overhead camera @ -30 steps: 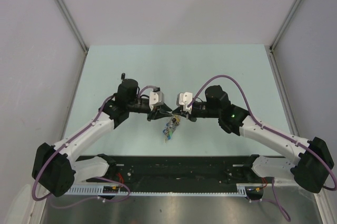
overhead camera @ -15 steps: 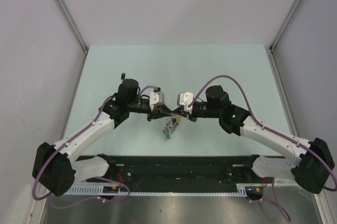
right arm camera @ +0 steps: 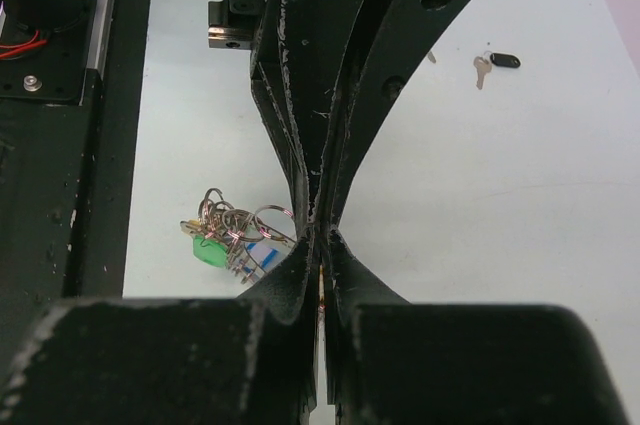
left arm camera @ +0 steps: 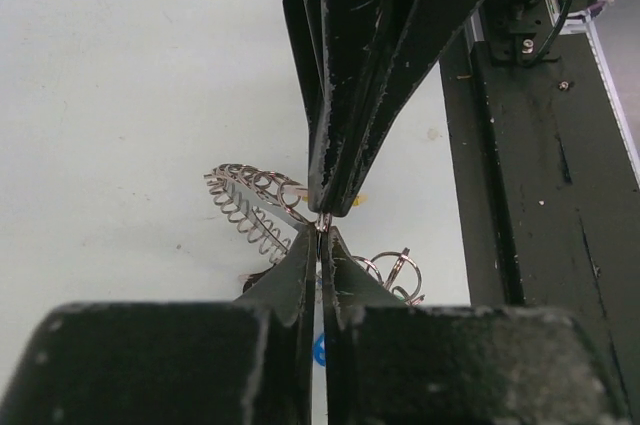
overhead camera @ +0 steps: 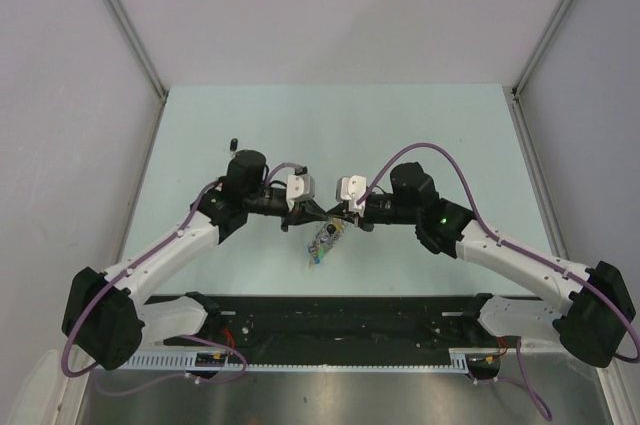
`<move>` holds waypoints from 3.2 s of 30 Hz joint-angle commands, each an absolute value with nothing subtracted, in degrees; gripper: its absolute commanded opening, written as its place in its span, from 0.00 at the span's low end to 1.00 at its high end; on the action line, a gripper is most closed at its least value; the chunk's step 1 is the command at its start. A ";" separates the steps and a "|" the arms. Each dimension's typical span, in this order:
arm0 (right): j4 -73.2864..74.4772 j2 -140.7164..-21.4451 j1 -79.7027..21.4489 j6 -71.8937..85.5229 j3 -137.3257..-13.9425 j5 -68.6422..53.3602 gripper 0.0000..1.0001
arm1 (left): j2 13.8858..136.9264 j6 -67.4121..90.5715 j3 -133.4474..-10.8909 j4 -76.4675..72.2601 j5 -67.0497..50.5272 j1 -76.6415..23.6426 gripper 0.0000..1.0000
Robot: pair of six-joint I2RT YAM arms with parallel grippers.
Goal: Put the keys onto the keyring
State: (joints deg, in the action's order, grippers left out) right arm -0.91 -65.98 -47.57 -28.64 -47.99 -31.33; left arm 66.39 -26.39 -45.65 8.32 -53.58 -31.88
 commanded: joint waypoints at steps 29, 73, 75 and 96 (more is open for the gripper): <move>-3.95 -66.62 -44.64 -27.86 -48.78 -31.55 0.00 | 59.06 -1.67 -41.05 -18.54 -45.00 -27.33 0.01; -4.13 -64.16 -46.58 -30.76 -47.46 -28.91 0.00 | 61.70 -31.20 -45.62 7.56 -54.31 -26.28 0.56; -4.13 -64.16 -46.76 -30.76 -47.46 -29.18 0.00 | 61.87 -32.08 -45.53 8.08 -55.37 -26.28 0.56; -3.69 -64.34 -48.34 -31.11 -48.25 -30.23 0.00 | 66.71 -31.73 -47.11 10.02 -56.95 -29.88 0.32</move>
State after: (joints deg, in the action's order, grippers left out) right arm -0.89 -66.28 -47.94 -30.30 -46.68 -29.06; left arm 66.67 -29.54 -44.69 9.34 -54.30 -29.26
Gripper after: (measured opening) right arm 0.007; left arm 0.348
